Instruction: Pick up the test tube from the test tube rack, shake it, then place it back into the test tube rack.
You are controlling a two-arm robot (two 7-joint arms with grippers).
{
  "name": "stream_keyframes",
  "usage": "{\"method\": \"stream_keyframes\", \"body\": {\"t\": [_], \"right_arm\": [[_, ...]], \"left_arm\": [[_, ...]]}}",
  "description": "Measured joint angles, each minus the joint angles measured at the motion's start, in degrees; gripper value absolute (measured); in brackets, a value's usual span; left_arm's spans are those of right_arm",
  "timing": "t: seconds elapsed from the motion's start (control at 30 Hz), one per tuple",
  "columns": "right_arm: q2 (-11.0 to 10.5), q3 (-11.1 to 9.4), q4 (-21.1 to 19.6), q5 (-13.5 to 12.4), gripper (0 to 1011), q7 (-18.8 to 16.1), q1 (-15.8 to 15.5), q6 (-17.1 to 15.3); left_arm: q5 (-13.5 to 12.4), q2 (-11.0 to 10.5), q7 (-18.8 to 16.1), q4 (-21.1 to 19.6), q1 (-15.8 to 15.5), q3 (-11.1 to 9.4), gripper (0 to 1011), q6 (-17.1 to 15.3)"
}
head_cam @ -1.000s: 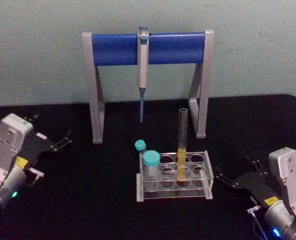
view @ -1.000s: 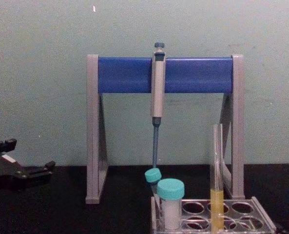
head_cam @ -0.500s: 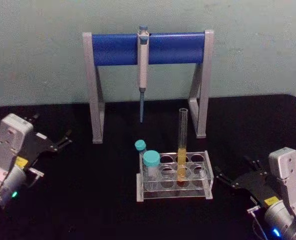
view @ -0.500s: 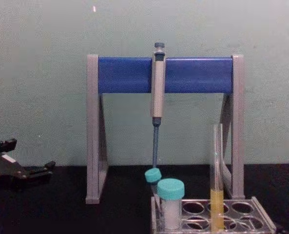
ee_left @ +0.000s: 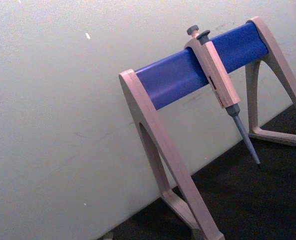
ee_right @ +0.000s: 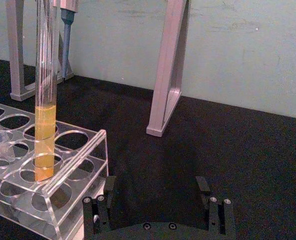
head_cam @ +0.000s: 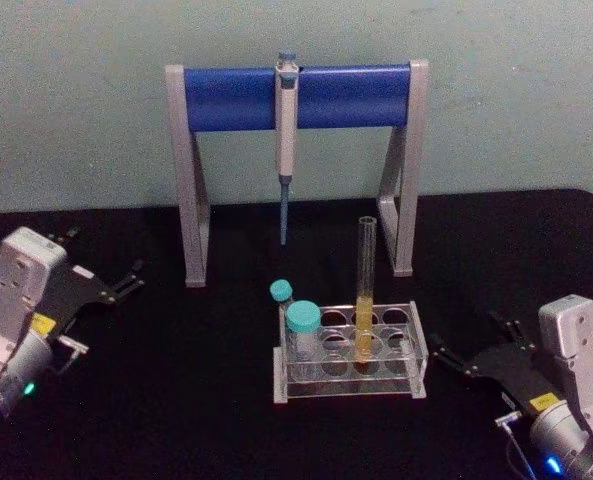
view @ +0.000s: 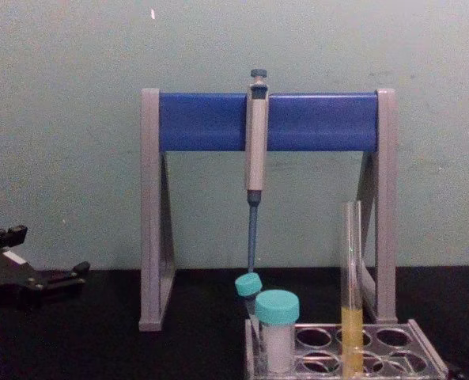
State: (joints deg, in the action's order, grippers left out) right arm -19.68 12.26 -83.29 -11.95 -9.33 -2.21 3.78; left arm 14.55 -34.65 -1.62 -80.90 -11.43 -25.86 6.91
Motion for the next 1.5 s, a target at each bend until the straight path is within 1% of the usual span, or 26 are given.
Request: {"method": "stream_keyframes", "body": {"t": [1.5], "right_arm": [[0.0, 0.0, 0.0, 0.0, 1000, 0.0, 0.0, 0.0]], "left_arm": [[0.0, 0.0, 0.0, 0.0, 0.0, 0.0, 1010, 0.0]]}}
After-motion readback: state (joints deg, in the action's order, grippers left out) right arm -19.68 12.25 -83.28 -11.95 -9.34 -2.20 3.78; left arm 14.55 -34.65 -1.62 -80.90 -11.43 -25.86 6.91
